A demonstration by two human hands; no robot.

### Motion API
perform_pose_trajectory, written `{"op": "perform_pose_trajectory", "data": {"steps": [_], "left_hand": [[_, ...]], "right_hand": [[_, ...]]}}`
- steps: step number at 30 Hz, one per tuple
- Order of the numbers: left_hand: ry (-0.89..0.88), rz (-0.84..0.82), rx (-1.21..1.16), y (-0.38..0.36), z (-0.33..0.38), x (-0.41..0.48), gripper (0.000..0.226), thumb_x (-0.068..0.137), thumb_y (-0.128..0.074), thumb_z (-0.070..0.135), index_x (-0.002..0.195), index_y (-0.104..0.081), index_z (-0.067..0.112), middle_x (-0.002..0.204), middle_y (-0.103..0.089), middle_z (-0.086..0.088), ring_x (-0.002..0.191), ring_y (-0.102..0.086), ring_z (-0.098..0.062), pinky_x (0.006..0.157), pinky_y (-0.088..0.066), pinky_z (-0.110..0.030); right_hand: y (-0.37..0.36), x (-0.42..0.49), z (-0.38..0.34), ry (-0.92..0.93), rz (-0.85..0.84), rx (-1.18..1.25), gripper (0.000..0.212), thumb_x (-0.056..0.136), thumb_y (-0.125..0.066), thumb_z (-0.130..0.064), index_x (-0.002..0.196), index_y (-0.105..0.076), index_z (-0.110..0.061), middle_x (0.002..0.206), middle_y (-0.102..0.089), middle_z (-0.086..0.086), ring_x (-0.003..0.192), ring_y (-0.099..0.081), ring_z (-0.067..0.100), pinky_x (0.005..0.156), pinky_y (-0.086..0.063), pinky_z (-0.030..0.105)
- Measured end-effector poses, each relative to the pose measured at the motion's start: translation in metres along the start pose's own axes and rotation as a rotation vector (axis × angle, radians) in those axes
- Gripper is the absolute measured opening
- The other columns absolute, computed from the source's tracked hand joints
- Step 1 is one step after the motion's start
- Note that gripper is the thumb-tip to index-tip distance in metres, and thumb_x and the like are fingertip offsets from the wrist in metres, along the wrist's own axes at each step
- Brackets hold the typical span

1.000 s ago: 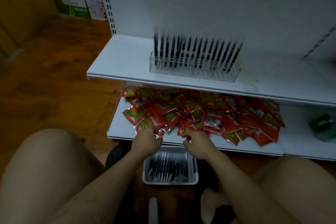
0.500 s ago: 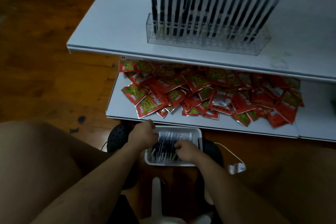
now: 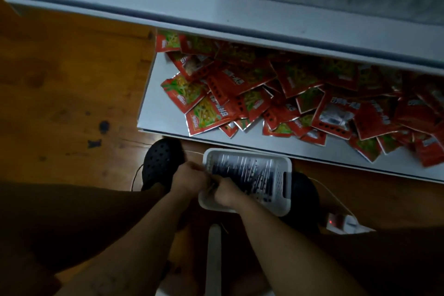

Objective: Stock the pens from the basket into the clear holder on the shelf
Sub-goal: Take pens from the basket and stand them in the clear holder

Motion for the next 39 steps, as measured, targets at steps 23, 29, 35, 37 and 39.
{"op": "perform_pose_trajectory", "data": {"steps": [23, 29, 35, 37, 39], "left_hand": [[-0.362, 0.027, 0.056, 0.049, 0.096, -0.108, 0.019, 0.083, -0.069, 0.024, 0.099, -0.062, 0.015, 0.097, -0.068, -0.008, 0.086, -0.064, -0.022, 0.073, -0.048, -0.027], [-0.569, 0.101, 0.047, 0.084, 0.153, -0.167, 0.015, 0.085, -0.069, 0.024, 0.096, -0.061, 0.016, 0.091, -0.063, -0.001, 0.086, -0.056, -0.018, 0.072, -0.038, -0.024], [-0.741, 0.190, 0.014, 0.123, 0.207, -0.218, 0.016, 0.086, -0.068, 0.026, 0.099, -0.062, 0.020, 0.092, -0.066, 0.002, 0.083, -0.060, -0.015, 0.066, -0.042, -0.023], [-0.798, 0.217, 0.011, 0.136, 0.223, -0.231, 0.017, 0.086, -0.068, 0.029, 0.100, -0.062, 0.022, 0.095, -0.067, 0.002, 0.085, -0.061, -0.014, 0.069, -0.045, -0.025], [-0.837, 0.236, 0.016, 0.148, 0.237, -0.239, 0.022, 0.087, -0.066, 0.034, 0.105, -0.060, 0.023, 0.097, -0.065, 0.004, 0.086, -0.061, -0.015, 0.071, -0.047, -0.027]], "right_hand": [[0.072, -0.145, -0.049, 0.209, 0.337, 0.229, 0.041, 0.077, -0.061, 0.009, 0.106, -0.059, -0.020, 0.090, -0.067, 0.011, 0.076, -0.068, 0.032, 0.066, -0.059, 0.043], [0.123, -0.229, -0.097, 0.449, 0.598, 0.265, 0.012, 0.085, -0.072, -0.017, 0.084, -0.064, -0.009, 0.073, -0.066, 0.008, 0.059, -0.063, 0.016, 0.055, -0.054, 0.030], [0.180, -0.318, -0.147, 0.612, 0.880, 0.225, 0.022, 0.082, -0.070, -0.009, 0.094, -0.057, -0.023, 0.081, -0.063, 0.000, 0.071, -0.065, 0.025, 0.070, -0.057, 0.042], [0.198, -0.350, -0.164, 0.699, 0.939, 0.272, 0.069, 0.082, -0.068, -0.003, 0.138, -0.039, -0.032, 0.088, -0.059, -0.006, 0.068, -0.066, 0.023, 0.067, -0.058, 0.041], [0.215, -0.378, -0.182, 0.779, 1.019, 0.240, 0.097, 0.084, -0.068, -0.002, 0.150, -0.011, -0.043, 0.092, -0.054, -0.012, 0.063, -0.065, 0.015, 0.057, -0.054, 0.028]]}}
Point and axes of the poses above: each hand's wrist, its own x-axis towards the middle knuckle, its own y-axis out of the back of the hand, z = x × y, the point moved 9 cm from there along x, towards the middle knuckle
